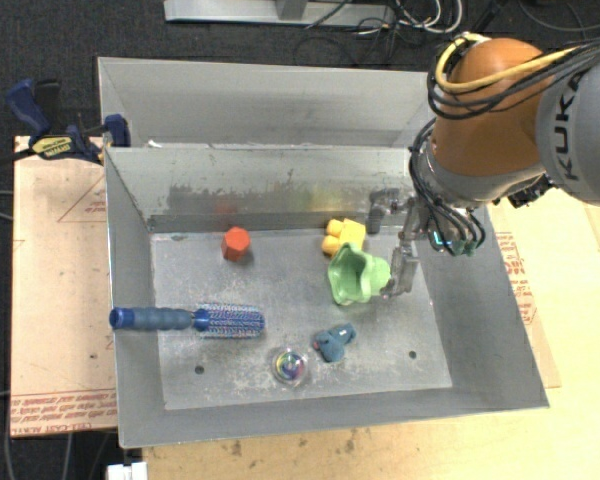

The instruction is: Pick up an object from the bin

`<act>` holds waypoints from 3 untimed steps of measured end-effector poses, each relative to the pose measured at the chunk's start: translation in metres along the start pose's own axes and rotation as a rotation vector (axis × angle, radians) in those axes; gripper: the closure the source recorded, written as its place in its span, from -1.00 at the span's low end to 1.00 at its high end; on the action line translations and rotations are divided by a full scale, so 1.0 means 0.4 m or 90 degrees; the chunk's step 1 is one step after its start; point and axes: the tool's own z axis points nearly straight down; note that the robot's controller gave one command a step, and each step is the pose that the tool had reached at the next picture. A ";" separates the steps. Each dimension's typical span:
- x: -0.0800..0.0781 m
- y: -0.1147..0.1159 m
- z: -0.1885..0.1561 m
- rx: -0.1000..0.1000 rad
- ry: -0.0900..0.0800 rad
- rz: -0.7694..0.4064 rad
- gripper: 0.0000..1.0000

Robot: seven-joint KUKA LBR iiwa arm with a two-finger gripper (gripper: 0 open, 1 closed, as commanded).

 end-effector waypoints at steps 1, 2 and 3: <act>-0.038 -0.098 0.387 0.000 -0.002 0.112 -1.00; -0.059 -0.079 0.299 0.000 -0.008 -0.023 -1.00; -0.092 -0.084 0.294 0.001 -0.006 -0.159 -1.00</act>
Offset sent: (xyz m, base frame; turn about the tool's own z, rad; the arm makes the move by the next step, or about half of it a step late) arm 0.0150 -0.0392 -0.1506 0.1756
